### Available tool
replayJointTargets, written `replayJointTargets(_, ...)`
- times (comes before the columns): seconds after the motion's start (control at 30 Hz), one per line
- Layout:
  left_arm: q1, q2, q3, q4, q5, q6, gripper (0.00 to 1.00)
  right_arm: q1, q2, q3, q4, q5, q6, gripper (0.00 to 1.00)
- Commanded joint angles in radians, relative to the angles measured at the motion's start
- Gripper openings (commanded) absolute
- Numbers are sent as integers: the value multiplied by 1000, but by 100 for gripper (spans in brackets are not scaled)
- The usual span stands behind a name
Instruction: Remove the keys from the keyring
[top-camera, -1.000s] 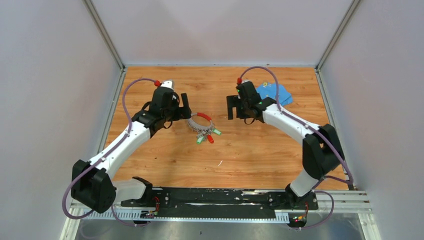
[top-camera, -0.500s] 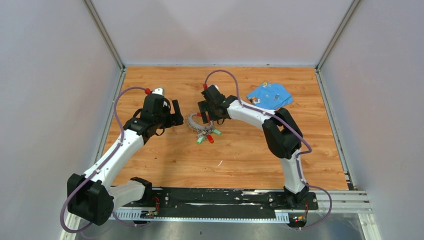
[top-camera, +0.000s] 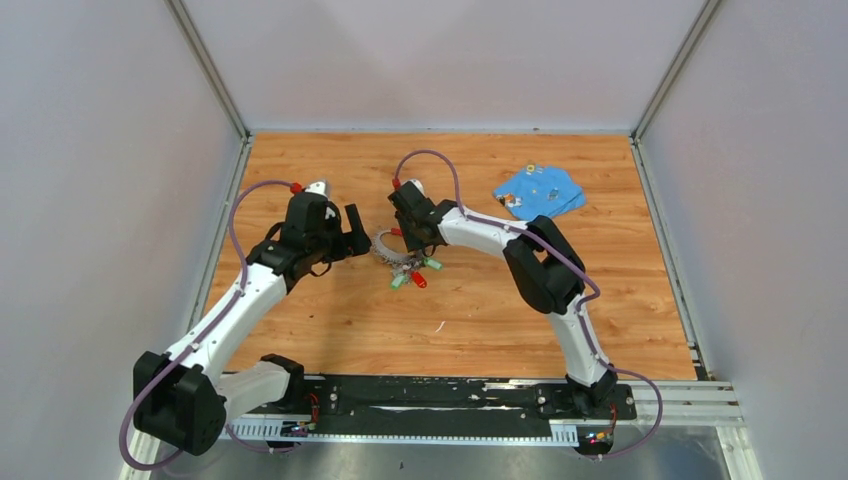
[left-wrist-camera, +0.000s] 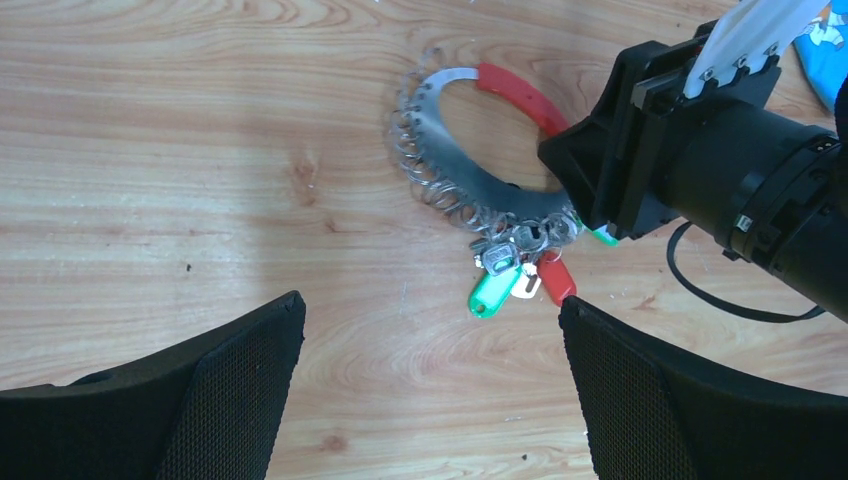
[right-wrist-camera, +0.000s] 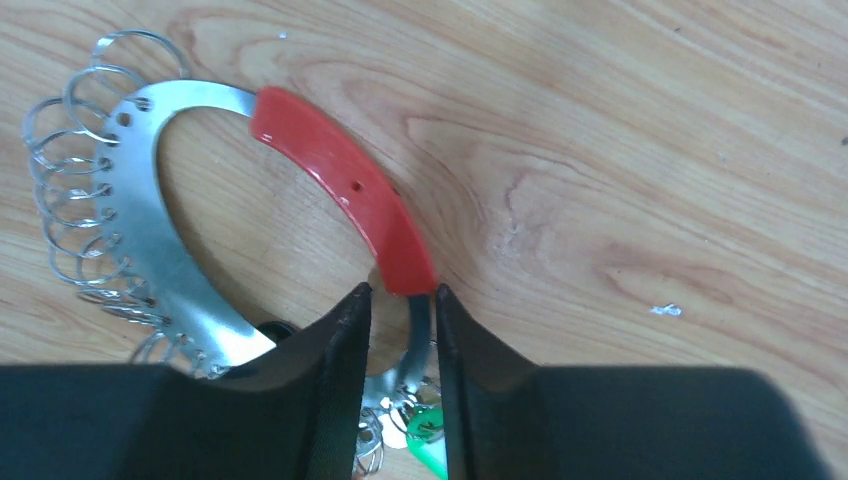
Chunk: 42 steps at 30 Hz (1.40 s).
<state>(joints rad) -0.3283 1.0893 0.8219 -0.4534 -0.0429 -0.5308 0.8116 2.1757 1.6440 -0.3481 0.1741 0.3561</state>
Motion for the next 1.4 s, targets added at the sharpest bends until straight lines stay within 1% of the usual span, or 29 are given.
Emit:
replayJointTargets(0.0,11,-2,-23,39,61,-52,100,6,-12,-55,26,-18,23,24)
replayJointTargets(0.03,11,5,-27,51,73,-67,100,6,-19,-63,37,-25,24,19)
replayJointTargets(0.1,11,20,-40,78,100,-100,100,6,-37,-70,45,-33,24,5)
replayJointTargets(0.13,11,31,-46,91,115,-119,100,6,-52,-76,49,-34,22,1)
replayJointTargets(0.17,12,41,-54,106,127,-135,100,5,-68,-85,57,-36,22,1)
replayJointTargets(0.27,17,67,-79,153,143,-172,100,6,-135,-140,98,-38,17,1)
replayJointTargets(0.43,33,123,-105,237,218,-238,100,7,-281,-297,225,-58,1,1)
replayJointTargets(0.57,37,161,-133,349,304,-353,100,21,-364,-417,354,-54,-33,1)
replayJointTargets(0.63,37,178,-138,419,338,-418,100,39,-386,-454,401,-27,-66,1)
replayJointTargets(0.77,39,210,-107,433,347,-543,100,102,-424,-519,490,82,-150,1)
replayJointTargets(0.87,38,231,-101,436,335,-661,100,142,-449,-563,560,133,-196,1)
replayJointTargets(1.0,38,284,-104,434,323,-773,95,187,-463,-590,623,182,-253,1)
replayJointTargets(1.17,39,349,-72,433,329,-803,90,254,-447,-595,669,243,-348,1)
replayJointTargets(1.37,39,399,-63,428,344,-799,73,282,-437,-608,696,255,-420,1)
